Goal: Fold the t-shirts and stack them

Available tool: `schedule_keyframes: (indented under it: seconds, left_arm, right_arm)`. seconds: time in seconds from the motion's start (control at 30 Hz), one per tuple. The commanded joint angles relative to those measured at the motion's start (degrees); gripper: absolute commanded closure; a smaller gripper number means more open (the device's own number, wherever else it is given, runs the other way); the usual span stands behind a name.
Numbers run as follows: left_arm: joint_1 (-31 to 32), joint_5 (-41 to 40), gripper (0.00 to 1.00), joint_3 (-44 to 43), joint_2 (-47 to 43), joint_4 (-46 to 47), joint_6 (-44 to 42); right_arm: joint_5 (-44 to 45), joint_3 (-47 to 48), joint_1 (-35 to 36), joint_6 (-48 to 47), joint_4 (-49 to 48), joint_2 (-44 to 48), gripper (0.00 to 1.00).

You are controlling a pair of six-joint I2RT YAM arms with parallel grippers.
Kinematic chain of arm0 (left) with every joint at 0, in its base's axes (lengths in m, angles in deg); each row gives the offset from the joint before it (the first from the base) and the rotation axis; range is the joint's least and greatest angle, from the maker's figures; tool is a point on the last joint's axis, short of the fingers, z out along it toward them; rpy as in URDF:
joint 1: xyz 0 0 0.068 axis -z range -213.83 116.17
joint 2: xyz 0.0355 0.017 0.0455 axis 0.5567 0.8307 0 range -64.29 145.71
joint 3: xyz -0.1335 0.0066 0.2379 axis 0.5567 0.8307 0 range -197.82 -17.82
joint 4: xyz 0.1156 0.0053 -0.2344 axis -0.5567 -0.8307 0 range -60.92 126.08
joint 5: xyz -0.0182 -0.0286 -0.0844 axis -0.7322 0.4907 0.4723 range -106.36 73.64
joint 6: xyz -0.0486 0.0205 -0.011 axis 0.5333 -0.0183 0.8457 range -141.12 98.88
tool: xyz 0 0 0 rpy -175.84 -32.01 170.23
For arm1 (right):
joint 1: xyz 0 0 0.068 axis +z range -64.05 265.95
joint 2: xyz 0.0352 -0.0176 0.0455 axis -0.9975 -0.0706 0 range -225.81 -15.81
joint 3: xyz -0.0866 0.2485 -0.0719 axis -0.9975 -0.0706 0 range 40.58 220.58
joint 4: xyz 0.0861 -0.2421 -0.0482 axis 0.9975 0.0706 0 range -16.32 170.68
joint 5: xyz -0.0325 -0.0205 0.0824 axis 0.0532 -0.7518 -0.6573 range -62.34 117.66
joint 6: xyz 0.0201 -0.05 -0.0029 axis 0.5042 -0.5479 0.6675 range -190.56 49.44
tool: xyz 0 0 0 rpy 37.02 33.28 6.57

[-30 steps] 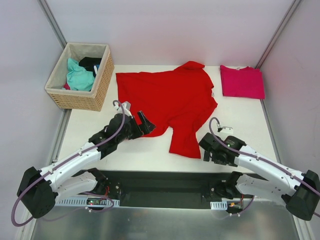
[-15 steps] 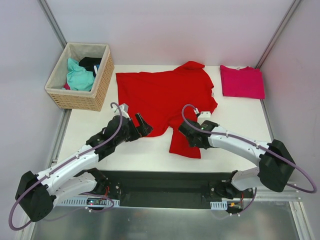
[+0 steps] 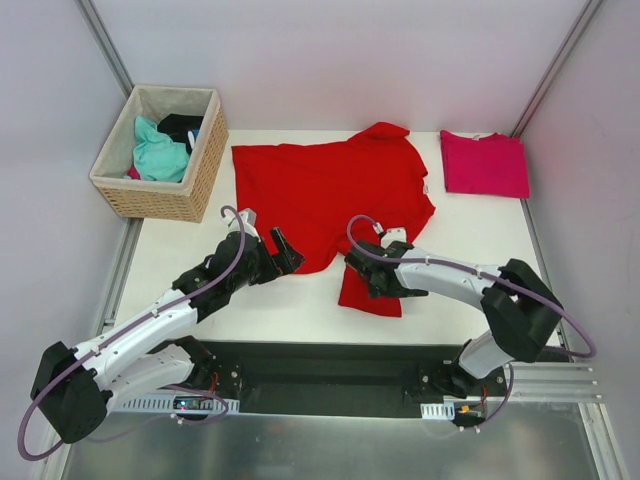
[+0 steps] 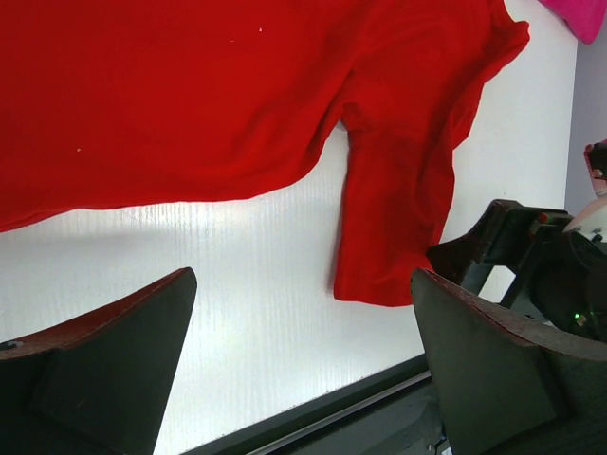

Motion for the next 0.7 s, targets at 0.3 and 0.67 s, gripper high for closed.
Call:
schedule_keyframes:
  seconds: [0.3,0.67]
  left_arm:
    - [-0.6,-1.7,0.03,0.0,0.6,-0.1,-0.9]
    - [-0.6,-1.5,0.03,-1.0,2.2,-0.1,-1.0]
  right_arm:
    - [-2.9,-6.8,0.8,4.3,-0.2,-4.6,0.03]
    - [-0.7,-5.4,6.0,14.6,12.9,-2.0,0.03]
